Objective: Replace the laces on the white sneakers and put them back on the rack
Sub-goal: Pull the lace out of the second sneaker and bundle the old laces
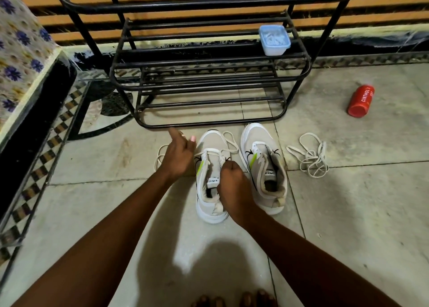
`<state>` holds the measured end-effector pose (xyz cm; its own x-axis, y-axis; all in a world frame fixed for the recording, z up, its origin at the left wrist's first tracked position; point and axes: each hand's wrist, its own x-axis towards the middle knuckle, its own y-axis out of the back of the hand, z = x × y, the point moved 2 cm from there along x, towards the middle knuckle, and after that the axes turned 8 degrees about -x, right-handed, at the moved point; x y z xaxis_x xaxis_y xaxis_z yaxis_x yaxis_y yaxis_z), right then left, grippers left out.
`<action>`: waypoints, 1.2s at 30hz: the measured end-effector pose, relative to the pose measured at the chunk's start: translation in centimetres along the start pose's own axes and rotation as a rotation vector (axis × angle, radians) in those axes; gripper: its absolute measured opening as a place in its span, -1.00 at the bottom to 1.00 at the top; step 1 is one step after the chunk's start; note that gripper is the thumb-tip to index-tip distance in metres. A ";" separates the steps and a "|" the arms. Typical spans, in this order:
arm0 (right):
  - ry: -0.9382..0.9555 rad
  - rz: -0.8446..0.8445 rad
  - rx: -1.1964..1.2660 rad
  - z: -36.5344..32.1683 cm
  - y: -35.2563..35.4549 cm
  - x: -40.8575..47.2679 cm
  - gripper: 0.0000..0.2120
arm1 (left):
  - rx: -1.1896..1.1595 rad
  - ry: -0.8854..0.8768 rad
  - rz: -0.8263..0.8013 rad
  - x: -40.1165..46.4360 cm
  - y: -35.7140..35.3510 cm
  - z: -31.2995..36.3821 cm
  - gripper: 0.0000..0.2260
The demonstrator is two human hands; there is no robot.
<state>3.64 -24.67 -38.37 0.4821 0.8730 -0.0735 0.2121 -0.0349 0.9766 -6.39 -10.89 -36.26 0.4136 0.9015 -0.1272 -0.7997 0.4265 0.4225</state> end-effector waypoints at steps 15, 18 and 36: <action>0.235 0.003 0.144 0.5 1.2 0.6 -0.55 | 0.181 -0.256 0.035 -1.6 -1.8 -0.3 -0.67; 0.236 -0.094 0.046 0.4 1.9 0.9 -0.51 | 0.123 -0.181 0.090 -1.5 -1.6 -0.6 -0.63; 0.283 -0.161 -0.092 -0.1 2.5 2.1 -0.67 | 0.670 -0.306 0.049 0.6 -1.2 -0.7 -0.97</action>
<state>5.08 -22.88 -36.10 0.1909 0.9647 -0.1816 0.1820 0.1470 0.9722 -5.44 -10.79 -37.51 0.5656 0.8158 0.1204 -0.4232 0.1618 0.8915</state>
